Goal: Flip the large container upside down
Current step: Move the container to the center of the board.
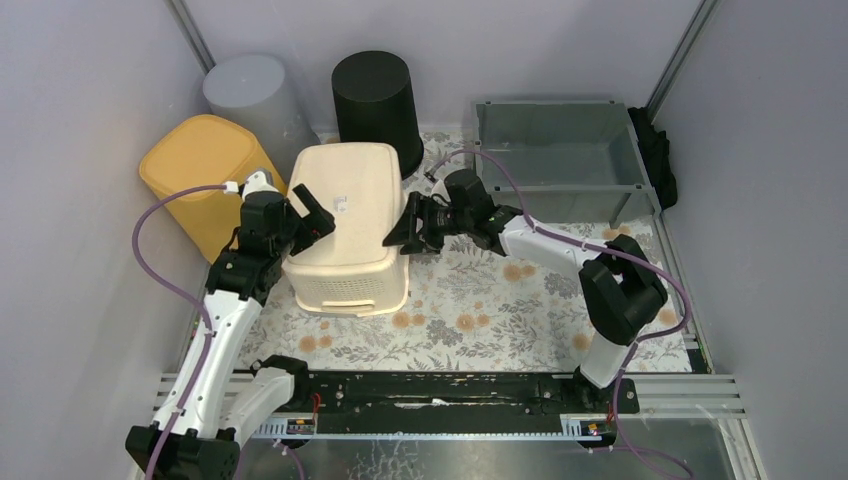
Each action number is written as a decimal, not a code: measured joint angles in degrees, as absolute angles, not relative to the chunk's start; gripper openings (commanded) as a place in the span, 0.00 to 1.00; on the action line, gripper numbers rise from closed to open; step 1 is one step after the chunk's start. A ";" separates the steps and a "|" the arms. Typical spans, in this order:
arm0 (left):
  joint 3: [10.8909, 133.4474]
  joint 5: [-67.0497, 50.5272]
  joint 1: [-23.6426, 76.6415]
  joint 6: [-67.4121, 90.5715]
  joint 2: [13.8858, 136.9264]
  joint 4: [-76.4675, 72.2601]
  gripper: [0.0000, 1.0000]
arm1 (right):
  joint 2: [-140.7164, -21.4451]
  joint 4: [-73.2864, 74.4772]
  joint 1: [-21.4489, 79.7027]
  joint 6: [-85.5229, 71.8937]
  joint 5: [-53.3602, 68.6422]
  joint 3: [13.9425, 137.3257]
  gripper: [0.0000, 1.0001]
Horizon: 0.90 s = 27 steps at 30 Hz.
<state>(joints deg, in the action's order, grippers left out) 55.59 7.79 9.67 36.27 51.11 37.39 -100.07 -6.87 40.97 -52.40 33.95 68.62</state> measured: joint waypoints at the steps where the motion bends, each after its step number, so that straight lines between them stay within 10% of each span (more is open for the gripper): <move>1: 55.59 7.73 9.67 36.25 51.33 37.39 1.00 | -100.31 -6.70 40.91 -52.34 34.15 68.90 0.70; 27: 61.78 -0.19 9.67 36.51 43.03 50.92 1.00 | -89.32 4.03 32.69 -41.98 31.97 70.89 0.72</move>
<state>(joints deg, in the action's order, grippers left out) 61.78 -0.19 9.67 36.51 43.03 50.92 -89.32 4.03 32.69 -41.98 31.97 70.89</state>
